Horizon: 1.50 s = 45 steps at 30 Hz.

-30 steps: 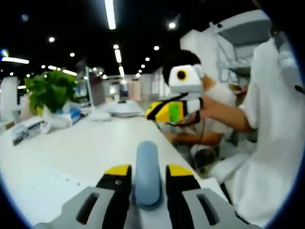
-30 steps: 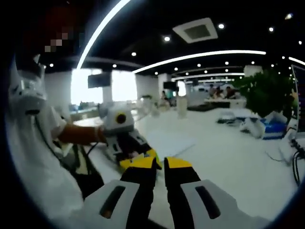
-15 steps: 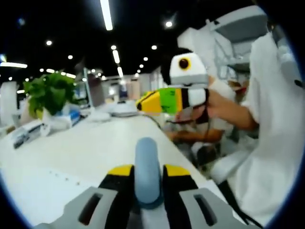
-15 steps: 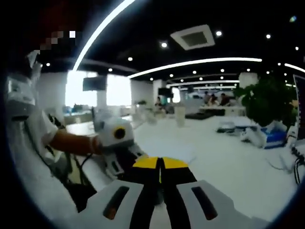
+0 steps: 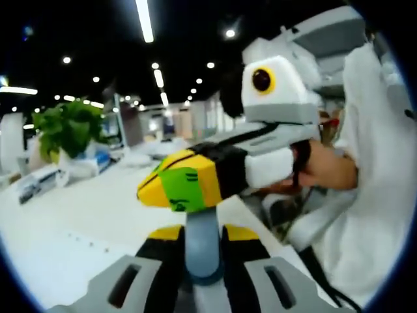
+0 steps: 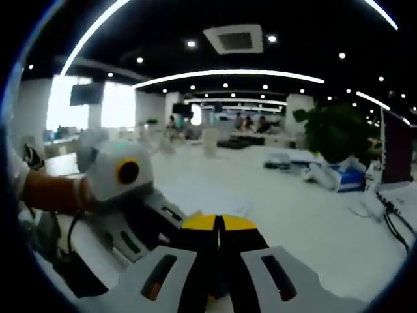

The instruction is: Pick up the paper insert the paper into the punch align the paper edges press the punch to punch holes

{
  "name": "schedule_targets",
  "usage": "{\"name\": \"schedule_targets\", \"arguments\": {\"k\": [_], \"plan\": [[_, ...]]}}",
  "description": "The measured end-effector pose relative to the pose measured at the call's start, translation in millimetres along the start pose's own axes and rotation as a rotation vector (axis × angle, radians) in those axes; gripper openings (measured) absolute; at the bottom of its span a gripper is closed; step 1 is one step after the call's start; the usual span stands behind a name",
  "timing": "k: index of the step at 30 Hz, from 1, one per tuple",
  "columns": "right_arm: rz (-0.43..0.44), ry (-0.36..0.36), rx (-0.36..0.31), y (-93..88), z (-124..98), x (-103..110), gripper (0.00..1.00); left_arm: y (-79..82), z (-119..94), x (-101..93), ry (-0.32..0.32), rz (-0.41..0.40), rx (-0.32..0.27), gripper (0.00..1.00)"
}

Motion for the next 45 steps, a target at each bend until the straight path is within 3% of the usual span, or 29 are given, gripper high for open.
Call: {"name": "schedule_targets", "arguments": {"k": [5,7,11,16,21,25,27,28,31,33,41,45], "plan": [[0.049,-0.027,-0.019,-1.7,1.1,-2.8,0.04,0.0,0.4,0.4,-0.001,-0.002,0.0,0.25],[0.046,-0.039,-0.054,-4.0,1.2,-2.5,0.04,0.0,0.5,0.8,-0.001,-0.006,0.0,0.25],[0.149,-0.059,-0.109,-11.5,-1.3,-6.2,0.03,0.1,0.7,1.3,-0.002,-0.005,0.0,0.25],[0.155,-0.089,-0.17,-18.2,-7.2,-2.9,0.03,0.6,0.3,0.8,-0.005,-0.002,-0.001,0.25],[0.266,-0.107,-0.224,-30.6,-5.2,-7.5,0.03,0.6,0.0,0.9,-0.004,0.0,-0.001,0.25],[0.292,-0.125,-0.22,-32.7,-4.7,-8.0,0.02,0.5,-0.1,0.9,-0.004,0.0,0.0,0.24],[0.32,-0.155,-0.148,-49.3,-1.8,-10.4,0.02,0.2,-0.1,1.1,-0.006,-0.004,0.003,0.25],[0.34,-0.109,-0.193,-48.7,-2.3,-8.6,0.02,0.2,-0.3,1.2,-0.006,-0.009,0.001,0.25],[0.308,-0.155,-0.177,-45.9,0.3,-3.1,0.02,0.2,-0.3,0.4,-0.007,-0.008,0.001,0.25],[0.369,-0.137,-0.208,-47.9,2.1,-3.3,0.02,0.1,-0.2,0.1,-0.007,-0.009,0.002,0.25],[0.351,-0.137,-0.204,-46.6,1.4,-4.9,0.03,-0.2,-0.1,-0.3,-0.007,-0.008,0.002,0.25],[0.337,-0.13,-0.204,-35.4,-0.7,-4.8,0.03,-0.2,-0.2,-0.6,-0.007,-0.007,0.001,0.25]]}}
Point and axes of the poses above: the point that each gripper's makers call its tool centre point, and the gripper's own axes: z roughly forward along the fingers, x roughly to its left, y roughly out of its top, the point moved 10 cm from there along -z, roughly backward along the fingers, and after that the axes turned 2 degrees about -y, right-handed, at the moved point
